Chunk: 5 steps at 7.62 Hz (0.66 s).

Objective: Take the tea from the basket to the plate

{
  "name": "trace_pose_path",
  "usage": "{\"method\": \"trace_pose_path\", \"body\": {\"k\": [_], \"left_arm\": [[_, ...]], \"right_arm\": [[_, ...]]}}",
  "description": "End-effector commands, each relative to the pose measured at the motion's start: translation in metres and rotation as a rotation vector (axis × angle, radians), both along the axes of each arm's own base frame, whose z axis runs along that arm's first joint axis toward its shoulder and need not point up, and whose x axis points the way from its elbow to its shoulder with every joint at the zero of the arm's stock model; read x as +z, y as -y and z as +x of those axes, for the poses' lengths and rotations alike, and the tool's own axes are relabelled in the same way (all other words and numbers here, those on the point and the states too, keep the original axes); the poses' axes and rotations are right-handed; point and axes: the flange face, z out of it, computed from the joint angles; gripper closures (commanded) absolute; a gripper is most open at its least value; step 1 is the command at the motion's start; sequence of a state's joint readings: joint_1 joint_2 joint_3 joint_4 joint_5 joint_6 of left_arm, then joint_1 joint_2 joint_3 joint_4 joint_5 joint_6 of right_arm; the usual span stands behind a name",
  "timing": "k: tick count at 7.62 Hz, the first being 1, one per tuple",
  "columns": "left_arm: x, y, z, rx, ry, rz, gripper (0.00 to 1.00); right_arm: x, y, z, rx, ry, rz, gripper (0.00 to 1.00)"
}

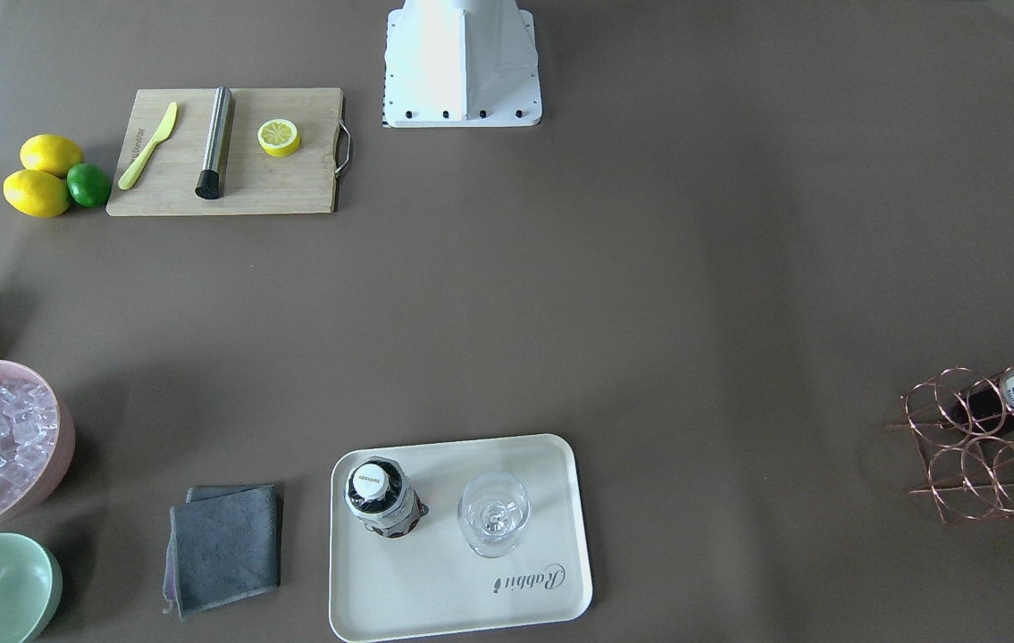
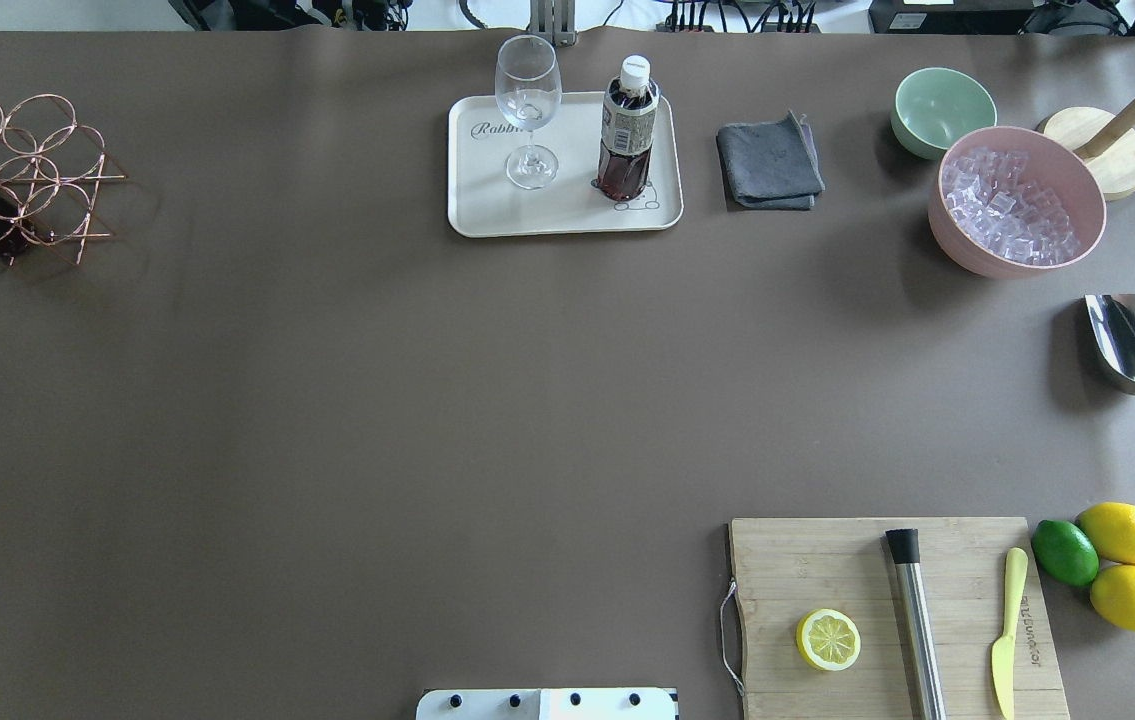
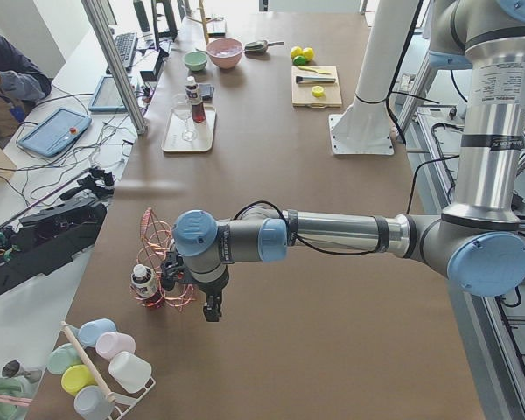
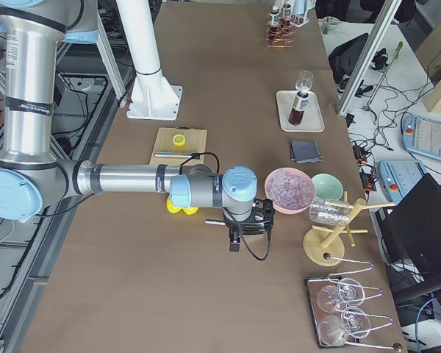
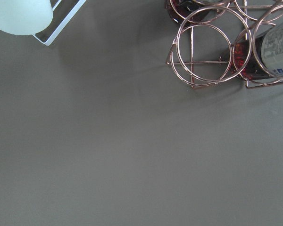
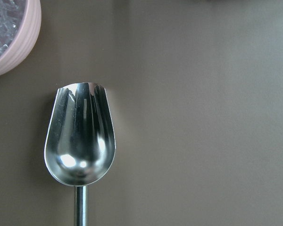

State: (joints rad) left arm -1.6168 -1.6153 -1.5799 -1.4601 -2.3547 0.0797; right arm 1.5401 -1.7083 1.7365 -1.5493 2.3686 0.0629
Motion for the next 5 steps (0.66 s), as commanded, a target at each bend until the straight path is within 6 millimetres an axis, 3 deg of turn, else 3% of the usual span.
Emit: {"method": "trace_pose_path", "body": {"k": [1,5], "left_arm": [[-0.0001,0.0,0.0,-0.001,0.0,-0.001,0.01],[-0.0029,0.0003,-0.0001,-0.001,0.002,0.005,0.01]], "right_arm": [[0.0002,-0.0003,0.0,0.0,0.0,-0.001,0.0],[-0.0005,-0.0002,0.0,0.0,0.0,0.001,0.0]]}}
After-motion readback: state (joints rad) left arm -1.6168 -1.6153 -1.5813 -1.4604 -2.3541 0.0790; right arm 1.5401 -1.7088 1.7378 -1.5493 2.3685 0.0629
